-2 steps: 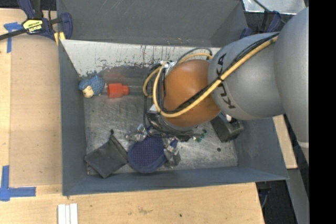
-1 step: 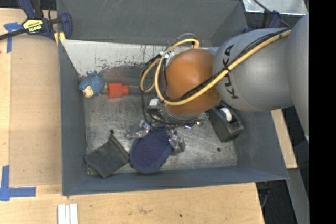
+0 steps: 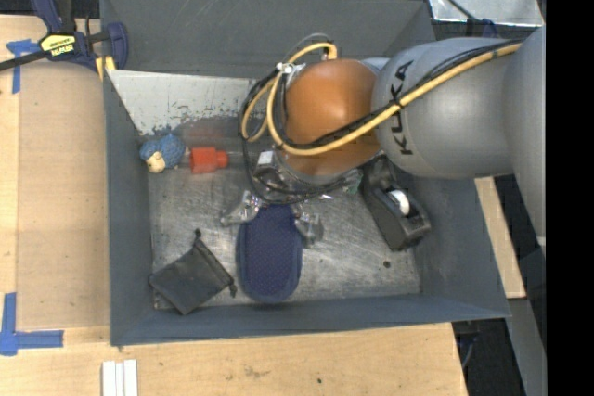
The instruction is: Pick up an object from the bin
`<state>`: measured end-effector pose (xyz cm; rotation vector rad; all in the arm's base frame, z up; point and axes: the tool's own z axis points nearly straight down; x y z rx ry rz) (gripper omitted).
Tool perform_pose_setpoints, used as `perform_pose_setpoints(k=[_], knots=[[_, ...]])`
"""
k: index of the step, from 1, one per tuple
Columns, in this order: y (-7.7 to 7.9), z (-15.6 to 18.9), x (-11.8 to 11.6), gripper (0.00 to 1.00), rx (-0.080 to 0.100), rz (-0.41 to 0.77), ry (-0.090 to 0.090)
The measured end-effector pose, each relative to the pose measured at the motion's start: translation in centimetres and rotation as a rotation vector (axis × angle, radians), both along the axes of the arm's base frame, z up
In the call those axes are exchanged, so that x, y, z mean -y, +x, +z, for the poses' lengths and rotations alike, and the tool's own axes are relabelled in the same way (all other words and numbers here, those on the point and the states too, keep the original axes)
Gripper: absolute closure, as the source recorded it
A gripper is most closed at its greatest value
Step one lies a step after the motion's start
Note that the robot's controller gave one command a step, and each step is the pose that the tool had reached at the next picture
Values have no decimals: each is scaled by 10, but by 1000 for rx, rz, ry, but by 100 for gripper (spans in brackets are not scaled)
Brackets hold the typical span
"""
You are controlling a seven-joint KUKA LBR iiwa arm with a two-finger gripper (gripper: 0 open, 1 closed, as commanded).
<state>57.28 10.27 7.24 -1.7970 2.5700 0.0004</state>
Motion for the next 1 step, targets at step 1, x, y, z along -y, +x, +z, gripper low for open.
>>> perform_pose_setpoints(k=[1], knots=[[-47, 0, 3, 0, 5, 48, 2]])
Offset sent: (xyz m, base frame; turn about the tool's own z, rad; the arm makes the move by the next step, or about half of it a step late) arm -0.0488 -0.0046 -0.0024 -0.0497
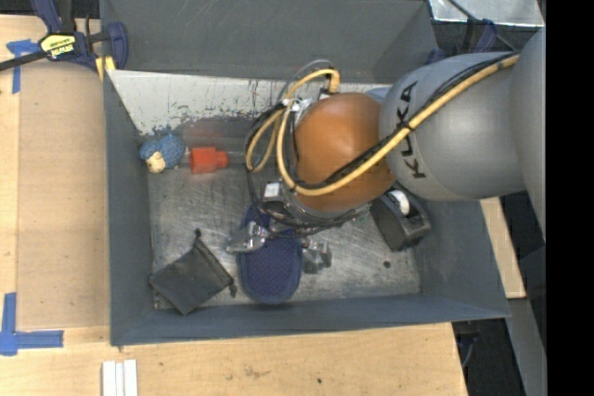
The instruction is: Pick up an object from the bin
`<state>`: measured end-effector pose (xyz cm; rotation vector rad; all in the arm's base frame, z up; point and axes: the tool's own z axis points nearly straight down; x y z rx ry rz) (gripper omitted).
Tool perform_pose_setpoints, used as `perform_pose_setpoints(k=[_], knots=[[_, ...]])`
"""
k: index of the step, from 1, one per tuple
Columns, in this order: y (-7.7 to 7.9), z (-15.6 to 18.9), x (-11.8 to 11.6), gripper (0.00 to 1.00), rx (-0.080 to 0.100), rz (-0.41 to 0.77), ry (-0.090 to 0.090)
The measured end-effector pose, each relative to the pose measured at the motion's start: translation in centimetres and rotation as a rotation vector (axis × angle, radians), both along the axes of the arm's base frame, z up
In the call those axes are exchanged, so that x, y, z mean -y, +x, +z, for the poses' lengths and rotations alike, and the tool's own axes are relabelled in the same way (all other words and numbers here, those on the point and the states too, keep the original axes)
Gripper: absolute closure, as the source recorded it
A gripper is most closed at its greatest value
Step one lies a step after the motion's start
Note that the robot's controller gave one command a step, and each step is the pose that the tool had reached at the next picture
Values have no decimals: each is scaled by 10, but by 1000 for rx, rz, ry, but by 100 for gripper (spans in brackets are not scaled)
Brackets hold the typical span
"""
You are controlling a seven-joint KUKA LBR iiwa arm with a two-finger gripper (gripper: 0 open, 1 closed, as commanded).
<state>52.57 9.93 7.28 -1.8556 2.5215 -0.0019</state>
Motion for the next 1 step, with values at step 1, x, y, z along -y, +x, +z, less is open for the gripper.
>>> perform_pose_setpoints(k=[1], knots=[[28, 10, -11, 0, -5, 234, -4]])
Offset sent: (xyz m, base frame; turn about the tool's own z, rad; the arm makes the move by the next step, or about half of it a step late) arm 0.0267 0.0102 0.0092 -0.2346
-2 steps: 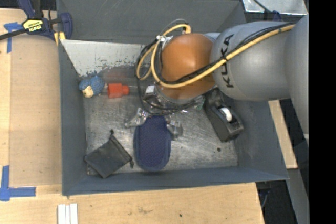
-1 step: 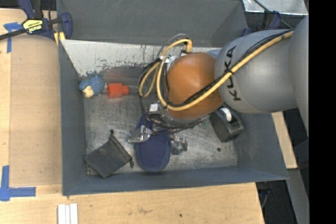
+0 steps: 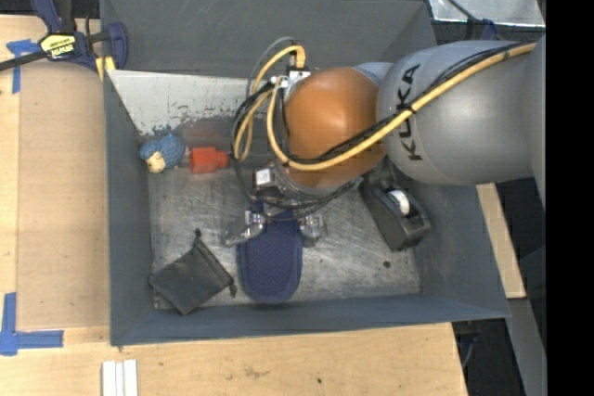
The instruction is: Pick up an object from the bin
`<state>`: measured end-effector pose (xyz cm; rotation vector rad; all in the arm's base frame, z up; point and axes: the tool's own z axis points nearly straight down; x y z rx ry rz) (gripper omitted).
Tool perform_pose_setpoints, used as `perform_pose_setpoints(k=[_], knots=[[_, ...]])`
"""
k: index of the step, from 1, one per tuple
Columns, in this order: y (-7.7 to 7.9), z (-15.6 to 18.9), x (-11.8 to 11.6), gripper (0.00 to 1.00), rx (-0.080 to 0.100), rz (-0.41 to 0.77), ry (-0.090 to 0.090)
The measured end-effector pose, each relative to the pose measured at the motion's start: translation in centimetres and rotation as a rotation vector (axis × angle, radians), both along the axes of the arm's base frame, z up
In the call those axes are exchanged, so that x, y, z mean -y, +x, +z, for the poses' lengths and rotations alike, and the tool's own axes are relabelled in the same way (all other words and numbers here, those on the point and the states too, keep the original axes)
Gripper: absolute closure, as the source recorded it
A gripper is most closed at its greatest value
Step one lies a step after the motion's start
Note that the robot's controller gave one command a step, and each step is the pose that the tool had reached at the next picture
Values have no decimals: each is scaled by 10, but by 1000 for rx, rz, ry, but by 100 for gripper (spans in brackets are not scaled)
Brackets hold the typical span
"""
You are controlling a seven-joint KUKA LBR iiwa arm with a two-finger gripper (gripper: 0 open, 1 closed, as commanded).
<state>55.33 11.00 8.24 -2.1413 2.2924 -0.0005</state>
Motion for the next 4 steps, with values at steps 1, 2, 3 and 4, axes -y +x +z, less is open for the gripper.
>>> perform_pose_setpoints(k=[1, 2, 3, 4], knots=[[28, -10, -6, 0, -3, 234, -1], [29, -7, -9, 100, 3, 232, 6], [35, 110, -1, 100, 7, 149, -1], [50, 198, 9, 100, 9, 132, -1]])
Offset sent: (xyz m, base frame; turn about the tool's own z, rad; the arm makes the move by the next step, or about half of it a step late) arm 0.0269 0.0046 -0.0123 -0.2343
